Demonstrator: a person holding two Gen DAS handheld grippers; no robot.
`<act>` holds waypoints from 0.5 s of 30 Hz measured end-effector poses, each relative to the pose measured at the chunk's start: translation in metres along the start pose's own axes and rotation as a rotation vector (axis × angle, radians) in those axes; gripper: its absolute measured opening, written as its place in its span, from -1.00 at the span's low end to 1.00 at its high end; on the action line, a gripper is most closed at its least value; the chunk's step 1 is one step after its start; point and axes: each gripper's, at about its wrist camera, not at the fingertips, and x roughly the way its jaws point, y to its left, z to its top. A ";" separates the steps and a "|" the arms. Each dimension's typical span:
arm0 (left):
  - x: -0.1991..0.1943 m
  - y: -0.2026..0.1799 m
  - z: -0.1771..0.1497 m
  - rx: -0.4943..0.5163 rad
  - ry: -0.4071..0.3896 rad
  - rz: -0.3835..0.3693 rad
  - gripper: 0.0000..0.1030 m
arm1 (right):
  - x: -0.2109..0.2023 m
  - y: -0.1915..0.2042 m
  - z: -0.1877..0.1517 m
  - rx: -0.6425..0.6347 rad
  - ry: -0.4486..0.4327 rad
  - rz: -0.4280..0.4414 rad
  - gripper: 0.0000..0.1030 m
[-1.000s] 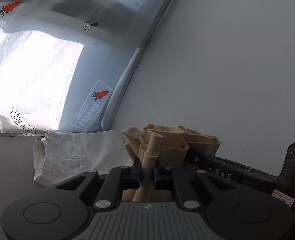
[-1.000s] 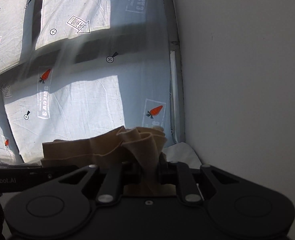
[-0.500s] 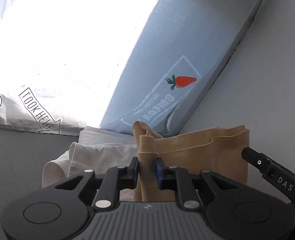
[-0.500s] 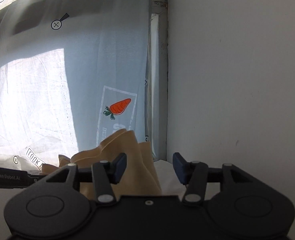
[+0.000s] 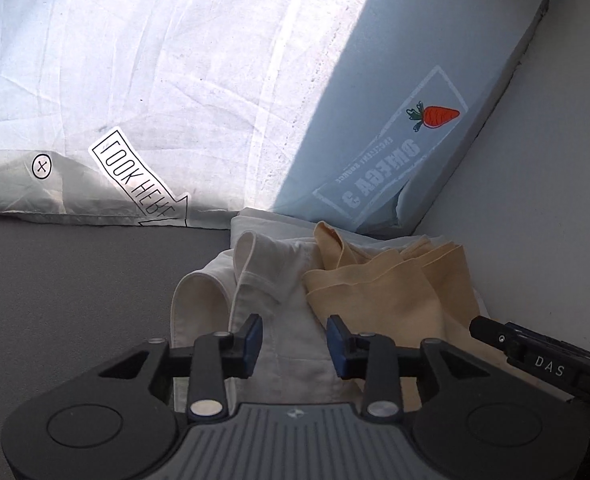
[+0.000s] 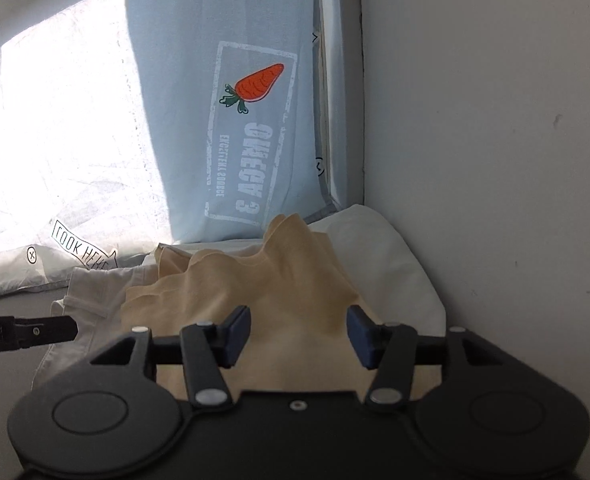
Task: Fold clothes
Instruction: 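Carry the bundle with both grippers onto the white folded garment, then open both grippers to release the bundle on the white garment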
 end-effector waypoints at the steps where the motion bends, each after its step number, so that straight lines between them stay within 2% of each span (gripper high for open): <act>1: -0.018 -0.001 -0.001 0.014 -0.028 0.006 -0.08 | -0.011 0.003 0.002 -0.006 -0.014 -0.013 0.35; 2: -0.037 -0.002 -0.002 0.027 -0.057 0.011 0.05 | -0.025 0.005 0.003 -0.006 -0.032 -0.026 0.65; 3: -0.057 -0.002 -0.004 0.038 -0.092 0.021 0.15 | -0.042 0.007 0.002 0.003 -0.052 -0.029 0.82; 5: -0.099 -0.004 -0.010 0.047 -0.176 0.049 0.65 | -0.075 0.012 0.000 0.030 -0.090 -0.023 0.83; 7: -0.140 -0.005 -0.015 0.032 -0.273 0.084 0.84 | -0.108 0.019 -0.003 0.051 -0.133 -0.015 0.88; 9: -0.184 -0.009 -0.019 0.018 -0.363 0.108 0.89 | -0.142 0.030 -0.007 0.062 -0.190 -0.001 0.99; 10: -0.203 -0.011 -0.020 0.020 -0.393 0.109 0.98 | -0.159 0.036 -0.009 0.062 -0.226 0.003 0.99; 13: -0.260 -0.019 -0.028 0.055 -0.502 0.135 1.00 | -0.207 0.057 -0.018 0.045 -0.332 0.020 1.00; 15: -0.290 -0.023 -0.037 0.058 -0.551 0.160 1.00 | -0.234 0.069 -0.026 0.024 -0.368 0.033 1.00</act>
